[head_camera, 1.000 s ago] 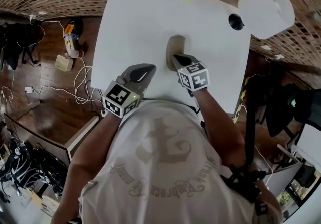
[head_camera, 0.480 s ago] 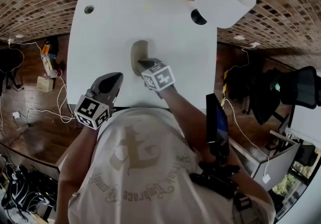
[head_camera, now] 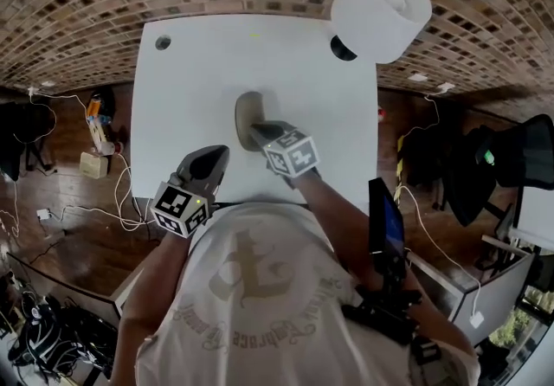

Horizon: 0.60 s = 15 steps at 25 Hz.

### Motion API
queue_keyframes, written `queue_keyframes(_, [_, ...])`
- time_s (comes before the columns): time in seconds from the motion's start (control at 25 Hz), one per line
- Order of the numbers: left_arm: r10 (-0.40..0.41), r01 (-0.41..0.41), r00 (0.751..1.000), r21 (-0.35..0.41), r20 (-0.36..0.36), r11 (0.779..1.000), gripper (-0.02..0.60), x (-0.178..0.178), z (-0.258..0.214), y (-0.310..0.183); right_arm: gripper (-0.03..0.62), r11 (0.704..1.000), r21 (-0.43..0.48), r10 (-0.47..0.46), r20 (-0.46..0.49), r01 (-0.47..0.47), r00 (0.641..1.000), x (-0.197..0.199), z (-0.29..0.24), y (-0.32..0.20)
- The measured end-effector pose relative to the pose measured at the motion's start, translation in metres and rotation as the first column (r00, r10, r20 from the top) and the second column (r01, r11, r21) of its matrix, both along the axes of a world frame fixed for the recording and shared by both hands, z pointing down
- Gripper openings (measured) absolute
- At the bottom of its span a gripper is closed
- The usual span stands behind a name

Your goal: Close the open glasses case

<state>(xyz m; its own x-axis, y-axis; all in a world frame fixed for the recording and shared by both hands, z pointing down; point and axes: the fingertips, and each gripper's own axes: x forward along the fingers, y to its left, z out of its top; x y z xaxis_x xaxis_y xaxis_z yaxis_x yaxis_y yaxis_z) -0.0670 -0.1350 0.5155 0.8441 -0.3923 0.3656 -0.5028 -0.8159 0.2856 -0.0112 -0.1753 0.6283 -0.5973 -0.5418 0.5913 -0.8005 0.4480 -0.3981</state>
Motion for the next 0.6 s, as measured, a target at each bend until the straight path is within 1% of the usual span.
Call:
queue_keyframes(0.12, [0.015, -0.015, 1.0, -0.001, -0.007, 1.0, 0.005, 0.01, 0.001, 0.001, 0.008, 0.998, 0.056, 0.01, 0.049, -0.013, 0.999, 0.009, -0.016, 0.004])
queue_keyframes(0.32, [0.024, -0.024, 0.999, 0.008, -0.025, 1.0, 0.005, 0.02, -0.002, 0.001, 0.008, 0.987, 0.158, -0.015, 0.101, -0.001, 0.995, 0.021, -0.046, 0.026])
queue_keyframes(0.48, [0.038, -0.037, 0.999, 0.017, -0.032, 0.999, 0.005, 0.03, -0.006, 0.004, 0.007, 0.974, 0.224, 0.0, 0.136, -0.031, 0.991, 0.038, -0.07, 0.04])
queue_keyframes(0.6, [0.041, -0.041, 0.999, 0.017, -0.031, 0.999, 0.005, 0.036, -0.004, 0.007, 0.008, 0.965, 0.255, 0.02, 0.153, -0.059, 0.988, 0.051, -0.083, 0.049])
